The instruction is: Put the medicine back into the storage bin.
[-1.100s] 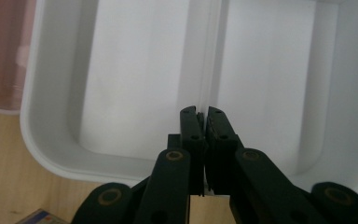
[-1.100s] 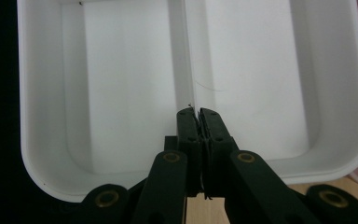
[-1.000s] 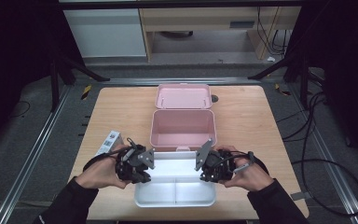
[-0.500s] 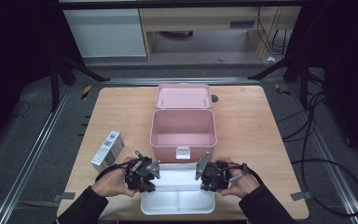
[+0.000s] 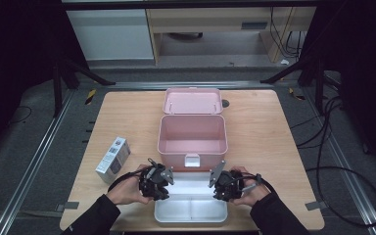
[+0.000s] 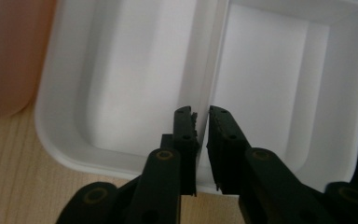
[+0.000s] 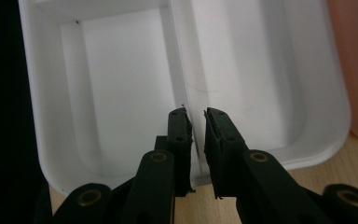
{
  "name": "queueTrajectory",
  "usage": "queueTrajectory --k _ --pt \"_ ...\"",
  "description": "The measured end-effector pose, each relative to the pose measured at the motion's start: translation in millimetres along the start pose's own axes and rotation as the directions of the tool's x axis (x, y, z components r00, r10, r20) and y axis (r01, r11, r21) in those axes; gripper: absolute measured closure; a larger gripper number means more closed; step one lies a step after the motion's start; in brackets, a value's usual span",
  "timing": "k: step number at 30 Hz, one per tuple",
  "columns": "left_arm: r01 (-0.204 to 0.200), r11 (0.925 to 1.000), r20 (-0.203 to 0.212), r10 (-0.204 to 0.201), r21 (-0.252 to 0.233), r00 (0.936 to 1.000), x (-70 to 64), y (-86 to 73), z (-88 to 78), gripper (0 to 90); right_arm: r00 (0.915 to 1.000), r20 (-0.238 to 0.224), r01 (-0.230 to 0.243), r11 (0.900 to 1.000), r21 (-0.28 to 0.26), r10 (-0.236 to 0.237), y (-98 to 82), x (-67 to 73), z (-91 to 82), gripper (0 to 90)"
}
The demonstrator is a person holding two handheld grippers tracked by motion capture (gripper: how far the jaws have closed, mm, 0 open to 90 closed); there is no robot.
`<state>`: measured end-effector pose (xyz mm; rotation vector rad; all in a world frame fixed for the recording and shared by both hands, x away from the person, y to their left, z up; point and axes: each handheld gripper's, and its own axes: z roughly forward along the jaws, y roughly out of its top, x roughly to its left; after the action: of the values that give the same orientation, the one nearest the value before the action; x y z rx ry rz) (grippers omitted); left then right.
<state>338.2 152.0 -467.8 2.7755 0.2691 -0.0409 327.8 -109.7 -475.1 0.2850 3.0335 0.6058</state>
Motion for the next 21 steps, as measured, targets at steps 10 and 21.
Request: queueTrajectory --k 10,21 --pt "0.183 0.9542 -0.147 -0.221 -0.237 0.9642 2.9 -23.6 -52.7 57.2 0.9743 0.115 -0.169 0.966 -0.197 0.194 -24.7 -10.1 -41.1 60.6" --pt "0.419 0.7681 -0.244 -0.578 -0.484 0.7782 21.3 -78.2 -109.9 41.8 0.8691 0.228 -0.351 0.872 -0.341 0.439 -63.2 -31.9 -61.3 44.6"
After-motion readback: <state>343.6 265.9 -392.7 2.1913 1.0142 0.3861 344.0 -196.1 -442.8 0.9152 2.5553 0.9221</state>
